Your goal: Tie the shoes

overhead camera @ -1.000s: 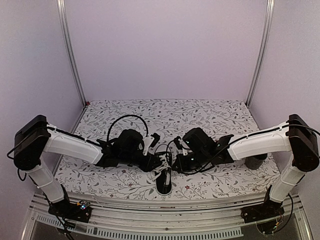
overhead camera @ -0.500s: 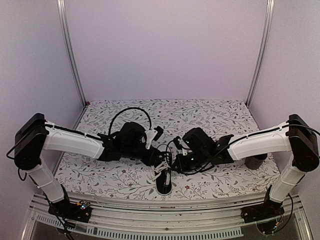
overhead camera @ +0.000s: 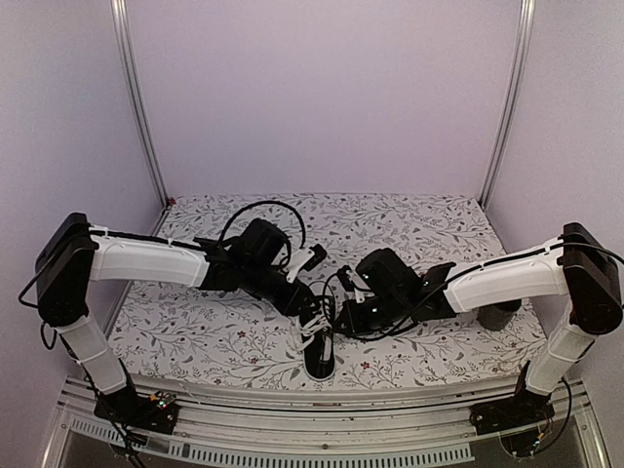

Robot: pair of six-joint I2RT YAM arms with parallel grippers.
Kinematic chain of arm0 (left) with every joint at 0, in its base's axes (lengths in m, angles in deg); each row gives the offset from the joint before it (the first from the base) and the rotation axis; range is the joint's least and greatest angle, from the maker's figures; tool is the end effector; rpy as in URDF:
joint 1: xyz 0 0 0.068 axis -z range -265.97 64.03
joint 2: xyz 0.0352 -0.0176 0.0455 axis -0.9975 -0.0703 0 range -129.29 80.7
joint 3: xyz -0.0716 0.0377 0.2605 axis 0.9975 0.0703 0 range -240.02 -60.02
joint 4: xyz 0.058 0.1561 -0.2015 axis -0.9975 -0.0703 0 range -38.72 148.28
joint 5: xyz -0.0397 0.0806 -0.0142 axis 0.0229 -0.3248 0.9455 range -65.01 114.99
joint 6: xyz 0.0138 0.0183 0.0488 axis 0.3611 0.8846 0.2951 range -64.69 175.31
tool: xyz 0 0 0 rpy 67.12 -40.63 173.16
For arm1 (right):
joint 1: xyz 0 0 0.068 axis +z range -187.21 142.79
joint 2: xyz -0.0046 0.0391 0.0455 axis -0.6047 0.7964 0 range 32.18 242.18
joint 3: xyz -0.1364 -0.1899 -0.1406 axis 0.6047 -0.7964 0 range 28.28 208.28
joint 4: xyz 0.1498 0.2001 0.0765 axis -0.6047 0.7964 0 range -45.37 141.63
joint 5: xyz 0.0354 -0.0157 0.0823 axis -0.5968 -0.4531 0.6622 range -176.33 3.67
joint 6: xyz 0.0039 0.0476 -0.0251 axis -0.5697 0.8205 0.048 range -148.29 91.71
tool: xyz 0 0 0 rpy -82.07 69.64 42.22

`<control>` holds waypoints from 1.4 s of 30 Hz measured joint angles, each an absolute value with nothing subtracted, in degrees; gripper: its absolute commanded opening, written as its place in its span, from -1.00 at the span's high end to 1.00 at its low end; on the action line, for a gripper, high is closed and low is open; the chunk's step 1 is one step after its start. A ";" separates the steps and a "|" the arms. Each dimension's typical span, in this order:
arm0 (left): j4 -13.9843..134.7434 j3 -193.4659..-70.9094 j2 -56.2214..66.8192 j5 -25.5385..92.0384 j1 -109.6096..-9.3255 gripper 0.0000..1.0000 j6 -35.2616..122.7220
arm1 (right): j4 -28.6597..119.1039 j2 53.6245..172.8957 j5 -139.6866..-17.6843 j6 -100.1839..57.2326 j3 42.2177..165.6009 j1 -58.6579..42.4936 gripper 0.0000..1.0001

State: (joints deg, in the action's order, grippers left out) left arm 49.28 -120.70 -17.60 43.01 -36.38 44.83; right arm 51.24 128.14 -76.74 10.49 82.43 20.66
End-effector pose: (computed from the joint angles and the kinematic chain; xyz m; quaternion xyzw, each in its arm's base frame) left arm 0.2269 -0.2834 0.1943 0.3617 0.8454 -0.3087 0.2431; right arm 0.1771 0.2931 0.1758 -0.1837 0.9138 0.3162 0.1769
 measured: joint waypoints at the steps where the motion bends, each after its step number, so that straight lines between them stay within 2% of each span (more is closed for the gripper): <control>1: 48.74 -121.10 -18.32 43.82 -36.38 0.55 45.18 | 51.15 128.14 -76.72 10.49 82.43 20.66 0.96; 15: 45.41 -122.45 -23.37 46.35 -36.41 0.65 46.99 | 51.02 128.14 -76.74 10.49 82.43 20.66 0.96; 25: 45.46 -122.45 -23.59 45.22 -36.54 0.50 46.86 | 51.00 128.14 -76.72 10.49 82.43 20.66 0.96; 31: 45.78 -122.19 -23.59 46.86 -36.54 0.47 46.73 | 51.00 128.14 -76.72 10.49 82.43 20.66 0.96; 37: 46.13 -121.88 -23.59 47.99 -36.54 0.60 46.60 | 50.98 128.14 -76.72 10.49 82.43 20.66 0.96; 42: 47.14 -121.64 -23.63 48.82 -36.54 0.98 45.83 | 50.98 128.14 -76.72 10.49 82.43 20.66 0.96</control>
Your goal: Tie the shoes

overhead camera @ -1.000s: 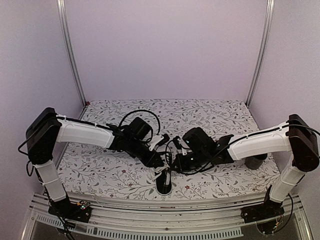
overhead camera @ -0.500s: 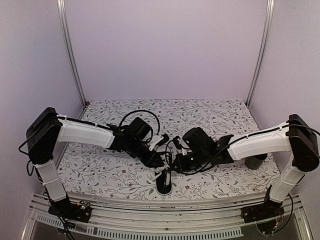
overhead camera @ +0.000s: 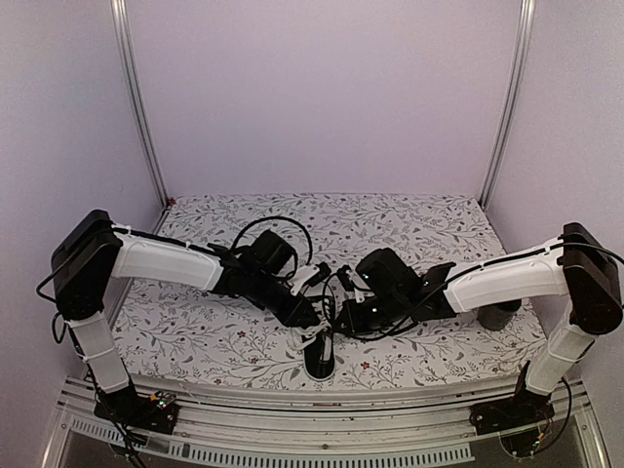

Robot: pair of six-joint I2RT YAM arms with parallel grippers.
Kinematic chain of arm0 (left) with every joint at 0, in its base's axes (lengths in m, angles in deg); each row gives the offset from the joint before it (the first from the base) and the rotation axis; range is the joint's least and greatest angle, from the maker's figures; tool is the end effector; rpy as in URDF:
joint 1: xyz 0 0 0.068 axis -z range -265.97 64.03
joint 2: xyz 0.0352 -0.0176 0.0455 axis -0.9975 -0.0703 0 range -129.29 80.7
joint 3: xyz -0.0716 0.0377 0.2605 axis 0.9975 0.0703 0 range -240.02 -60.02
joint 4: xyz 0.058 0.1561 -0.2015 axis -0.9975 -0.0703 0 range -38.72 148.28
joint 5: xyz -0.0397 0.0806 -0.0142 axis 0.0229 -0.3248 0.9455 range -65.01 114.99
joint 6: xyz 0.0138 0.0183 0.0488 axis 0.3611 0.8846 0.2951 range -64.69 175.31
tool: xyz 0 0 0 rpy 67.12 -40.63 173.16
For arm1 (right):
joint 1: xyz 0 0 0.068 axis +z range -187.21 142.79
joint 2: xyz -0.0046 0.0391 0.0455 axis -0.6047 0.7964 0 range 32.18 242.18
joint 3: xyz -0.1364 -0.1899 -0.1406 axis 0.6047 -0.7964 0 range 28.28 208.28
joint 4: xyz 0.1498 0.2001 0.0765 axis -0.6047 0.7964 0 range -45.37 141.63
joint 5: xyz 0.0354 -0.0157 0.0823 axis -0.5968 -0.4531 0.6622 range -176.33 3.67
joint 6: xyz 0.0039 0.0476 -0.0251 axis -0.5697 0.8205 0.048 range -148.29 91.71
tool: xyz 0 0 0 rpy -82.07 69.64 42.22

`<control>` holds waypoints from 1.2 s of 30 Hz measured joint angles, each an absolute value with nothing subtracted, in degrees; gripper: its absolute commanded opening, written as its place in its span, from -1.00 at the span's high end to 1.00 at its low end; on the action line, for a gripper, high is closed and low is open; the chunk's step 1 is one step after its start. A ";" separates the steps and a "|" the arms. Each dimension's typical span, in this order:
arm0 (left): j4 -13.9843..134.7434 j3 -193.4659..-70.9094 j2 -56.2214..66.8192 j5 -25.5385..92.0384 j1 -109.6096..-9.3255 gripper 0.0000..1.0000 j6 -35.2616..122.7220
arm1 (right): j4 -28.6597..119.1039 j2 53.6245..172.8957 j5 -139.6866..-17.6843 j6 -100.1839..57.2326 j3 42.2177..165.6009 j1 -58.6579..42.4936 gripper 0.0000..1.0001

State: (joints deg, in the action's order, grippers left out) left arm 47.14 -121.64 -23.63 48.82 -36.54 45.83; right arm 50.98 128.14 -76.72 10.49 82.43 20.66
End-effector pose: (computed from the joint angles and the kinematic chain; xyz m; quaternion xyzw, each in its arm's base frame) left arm 0.2290 -0.2896 0.1611 0.3779 0.8523 -0.3202 0.1678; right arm 0.1773 0.2935 0.1761 -0.1838 0.9129 0.3178 0.1782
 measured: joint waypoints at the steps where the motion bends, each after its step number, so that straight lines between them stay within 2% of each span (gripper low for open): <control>1: 47.36 -121.49 -23.63 48.87 -36.54 1.00 45.75 | 50.98 128.14 -76.72 10.49 82.43 20.66 0.96; 20: 53.24 -117.36 -19.15 49.00 -36.87 1.00 41.46 | 49.56 131.77 -76.68 10.23 86.84 21.77 0.96; 28: 53.46 -116.51 -19.52 48.43 -37.37 0.64 40.90 | 49.77 132.10 -77.14 10.28 86.86 21.77 0.96; 36: 54.59 -116.20 -20.79 49.96 -37.50 0.51 40.35 | 51.22 127.73 -77.64 11.61 81.64 21.77 0.96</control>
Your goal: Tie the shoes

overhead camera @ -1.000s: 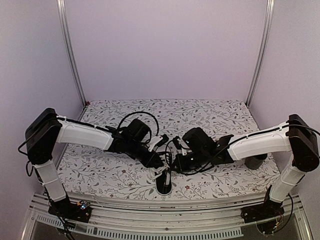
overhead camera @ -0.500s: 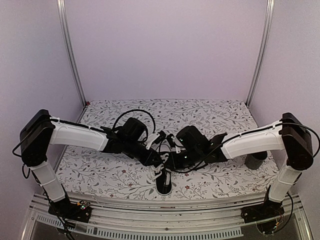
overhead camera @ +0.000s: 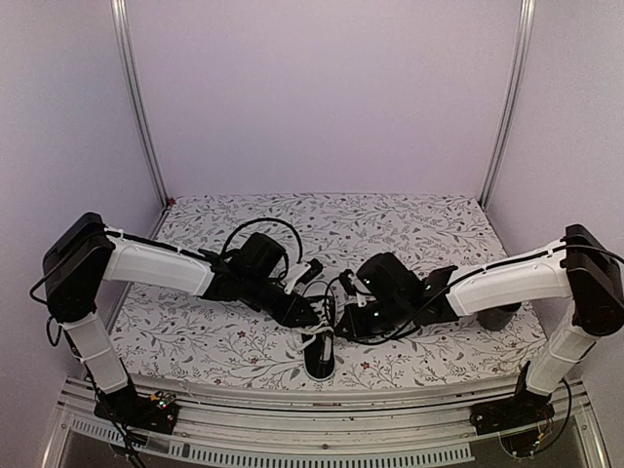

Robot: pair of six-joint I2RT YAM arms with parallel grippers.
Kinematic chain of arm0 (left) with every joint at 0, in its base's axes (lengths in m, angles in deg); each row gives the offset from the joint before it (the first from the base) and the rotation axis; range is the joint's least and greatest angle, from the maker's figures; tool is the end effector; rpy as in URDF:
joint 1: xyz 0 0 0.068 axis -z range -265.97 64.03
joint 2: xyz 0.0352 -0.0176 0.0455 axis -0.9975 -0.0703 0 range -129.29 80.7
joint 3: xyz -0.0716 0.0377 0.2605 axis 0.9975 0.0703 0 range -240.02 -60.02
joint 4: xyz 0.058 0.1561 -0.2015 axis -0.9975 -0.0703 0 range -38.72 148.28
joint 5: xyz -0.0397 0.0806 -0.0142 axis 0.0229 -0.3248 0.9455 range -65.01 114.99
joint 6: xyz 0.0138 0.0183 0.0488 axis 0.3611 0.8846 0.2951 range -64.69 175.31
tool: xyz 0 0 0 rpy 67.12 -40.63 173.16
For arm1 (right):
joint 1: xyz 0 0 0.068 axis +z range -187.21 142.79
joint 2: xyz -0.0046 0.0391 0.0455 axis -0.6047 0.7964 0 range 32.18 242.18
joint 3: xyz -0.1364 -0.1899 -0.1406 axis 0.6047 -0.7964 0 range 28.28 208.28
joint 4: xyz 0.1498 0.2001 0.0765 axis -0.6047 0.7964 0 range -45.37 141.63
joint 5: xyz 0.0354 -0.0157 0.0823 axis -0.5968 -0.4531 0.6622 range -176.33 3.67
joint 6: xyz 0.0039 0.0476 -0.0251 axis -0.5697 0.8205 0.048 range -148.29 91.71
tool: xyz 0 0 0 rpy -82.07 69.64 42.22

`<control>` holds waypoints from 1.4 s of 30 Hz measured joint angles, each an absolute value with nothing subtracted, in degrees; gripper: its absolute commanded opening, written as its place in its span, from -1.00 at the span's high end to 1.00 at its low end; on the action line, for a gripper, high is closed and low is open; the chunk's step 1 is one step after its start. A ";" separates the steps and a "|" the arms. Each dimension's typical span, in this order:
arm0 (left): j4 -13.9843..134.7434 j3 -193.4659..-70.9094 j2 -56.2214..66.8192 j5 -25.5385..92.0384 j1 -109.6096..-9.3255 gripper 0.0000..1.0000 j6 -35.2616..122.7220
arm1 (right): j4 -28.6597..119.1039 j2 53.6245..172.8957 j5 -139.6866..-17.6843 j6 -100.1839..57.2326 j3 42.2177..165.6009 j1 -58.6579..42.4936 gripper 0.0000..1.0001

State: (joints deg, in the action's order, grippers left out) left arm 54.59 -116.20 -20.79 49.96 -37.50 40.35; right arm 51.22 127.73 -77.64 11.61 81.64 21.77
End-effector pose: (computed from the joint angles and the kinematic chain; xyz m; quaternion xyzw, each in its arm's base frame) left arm 0.2256 -0.2774 0.1600 0.3361 0.8539 -0.3520 0.1844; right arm 0.1702 0.2935 0.1740 -0.1810 0.9160 0.3128 0.1744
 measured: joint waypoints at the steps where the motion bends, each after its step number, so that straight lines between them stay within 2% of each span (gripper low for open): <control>1: 54.61 -116.18 -20.79 50.05 -37.50 0.50 40.31 | 51.44 127.18 -77.66 11.83 81.03 21.77 0.96; 22: 56.12 -115.68 -24.22 49.68 -37.61 0.62 38.56 | 52.07 126.31 -77.77 12.83 79.50 21.77 0.96; 34: 57.37 -115.79 -24.44 53.17 -37.72 0.55 38.58 | 52.05 126.31 -77.75 12.81 79.50 21.77 0.96; 38: 57.63 -115.79 -24.90 54.22 -37.72 0.65 38.56 | 52.05 126.31 -77.75 12.77 79.52 21.77 0.96; 42: 58.24 -115.79 -25.53 55.29 -37.70 1.00 38.34 | 52.05 126.31 -77.75 12.70 79.54 21.77 0.96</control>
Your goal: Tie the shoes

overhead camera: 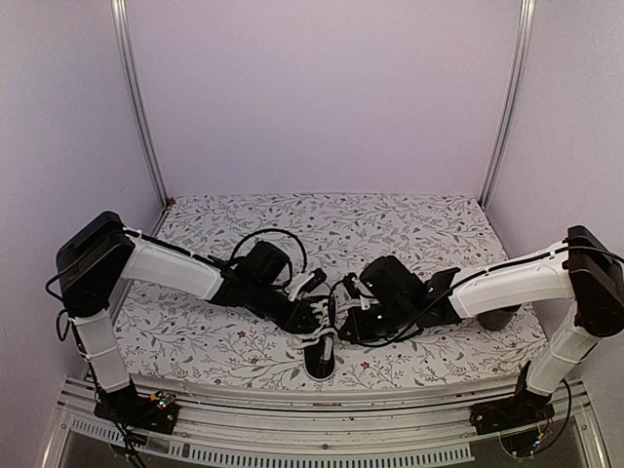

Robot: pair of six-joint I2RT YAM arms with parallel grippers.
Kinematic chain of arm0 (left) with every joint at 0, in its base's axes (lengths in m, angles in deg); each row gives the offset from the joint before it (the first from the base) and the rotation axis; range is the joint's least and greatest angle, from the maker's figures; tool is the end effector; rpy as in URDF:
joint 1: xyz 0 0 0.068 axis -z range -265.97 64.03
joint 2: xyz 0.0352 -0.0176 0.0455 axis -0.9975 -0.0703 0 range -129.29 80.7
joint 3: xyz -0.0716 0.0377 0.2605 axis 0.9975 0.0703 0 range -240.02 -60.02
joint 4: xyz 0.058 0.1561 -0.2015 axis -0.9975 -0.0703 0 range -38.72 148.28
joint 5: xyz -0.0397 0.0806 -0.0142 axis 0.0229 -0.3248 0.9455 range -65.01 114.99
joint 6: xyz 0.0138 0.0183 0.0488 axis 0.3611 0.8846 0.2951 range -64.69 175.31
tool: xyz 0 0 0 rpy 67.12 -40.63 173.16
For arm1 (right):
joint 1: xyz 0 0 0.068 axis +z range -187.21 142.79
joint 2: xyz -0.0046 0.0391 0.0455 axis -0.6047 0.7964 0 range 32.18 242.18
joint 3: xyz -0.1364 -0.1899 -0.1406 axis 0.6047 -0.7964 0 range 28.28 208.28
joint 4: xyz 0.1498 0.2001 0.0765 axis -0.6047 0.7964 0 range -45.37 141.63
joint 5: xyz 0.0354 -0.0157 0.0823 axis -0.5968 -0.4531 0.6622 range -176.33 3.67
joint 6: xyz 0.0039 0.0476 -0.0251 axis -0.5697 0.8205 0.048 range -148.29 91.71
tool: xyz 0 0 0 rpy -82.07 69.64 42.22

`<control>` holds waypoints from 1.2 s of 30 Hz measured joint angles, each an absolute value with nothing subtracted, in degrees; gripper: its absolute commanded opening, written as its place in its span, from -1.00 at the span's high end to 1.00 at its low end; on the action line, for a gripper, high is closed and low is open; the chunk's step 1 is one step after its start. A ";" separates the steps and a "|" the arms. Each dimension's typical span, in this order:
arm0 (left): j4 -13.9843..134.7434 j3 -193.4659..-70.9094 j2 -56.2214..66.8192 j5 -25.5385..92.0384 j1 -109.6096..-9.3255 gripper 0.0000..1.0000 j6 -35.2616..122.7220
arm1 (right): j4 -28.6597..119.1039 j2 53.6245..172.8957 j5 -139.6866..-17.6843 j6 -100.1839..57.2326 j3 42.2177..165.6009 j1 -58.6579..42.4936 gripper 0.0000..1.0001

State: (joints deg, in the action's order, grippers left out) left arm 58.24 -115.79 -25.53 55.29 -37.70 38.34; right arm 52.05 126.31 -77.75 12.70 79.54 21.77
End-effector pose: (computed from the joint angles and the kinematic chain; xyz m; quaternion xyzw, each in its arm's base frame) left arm 0.2280 -0.2826 0.1354 0.3301 0.8510 -0.3830 0.1421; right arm 0.1651 0.2848 0.1700 -0.1717 0.9224 0.3047 0.1639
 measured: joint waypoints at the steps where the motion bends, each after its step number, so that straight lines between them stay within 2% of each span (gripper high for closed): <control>1: 58.44 -115.79 -25.53 55.47 -37.63 1.00 38.03 | 52.03 126.31 -77.77 12.70 79.54 21.77 0.96; 17: 67.60 -109.10 -16.35 50.83 -37.32 1.00 32.61 | 52.09 126.33 -77.86 12.64 82.58 21.77 0.96; 36: 67.34 -109.03 -16.31 50.18 -37.32 1.00 32.31 | 49.38 134.76 -80.70 13.82 88.74 21.92 0.96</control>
